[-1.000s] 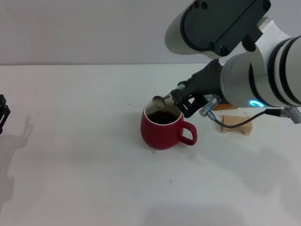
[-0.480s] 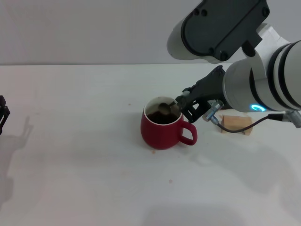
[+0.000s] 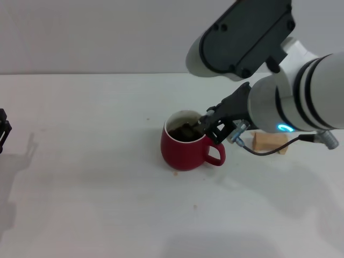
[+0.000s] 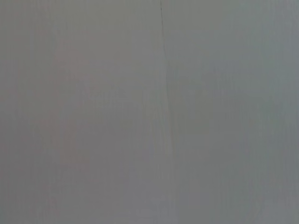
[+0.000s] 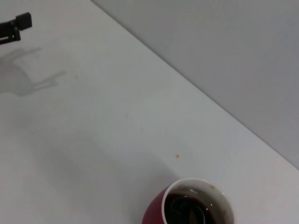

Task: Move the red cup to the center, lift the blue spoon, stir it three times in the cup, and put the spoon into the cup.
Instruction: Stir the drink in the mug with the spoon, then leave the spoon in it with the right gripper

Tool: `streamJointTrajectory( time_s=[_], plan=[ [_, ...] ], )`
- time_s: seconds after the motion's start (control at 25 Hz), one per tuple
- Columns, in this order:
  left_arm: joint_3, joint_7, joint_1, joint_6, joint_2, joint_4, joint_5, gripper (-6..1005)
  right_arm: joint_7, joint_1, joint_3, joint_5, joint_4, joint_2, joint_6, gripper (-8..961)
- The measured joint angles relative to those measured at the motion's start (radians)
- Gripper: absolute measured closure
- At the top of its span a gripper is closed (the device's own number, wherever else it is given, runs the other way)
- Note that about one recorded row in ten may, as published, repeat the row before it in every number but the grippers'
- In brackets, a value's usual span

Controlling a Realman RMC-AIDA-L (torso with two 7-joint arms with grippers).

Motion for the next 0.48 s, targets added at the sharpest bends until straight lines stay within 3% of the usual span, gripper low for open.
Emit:
streamJointTrajectory(
  time_s=[0.48],
  plan=[
    [0.0,0.0,0.0,0.003,0.0,-0.002,0.0,142,-0.002,0.016,-0.009,0.009,-0.098,0.0,-0.073,823]
  ],
)
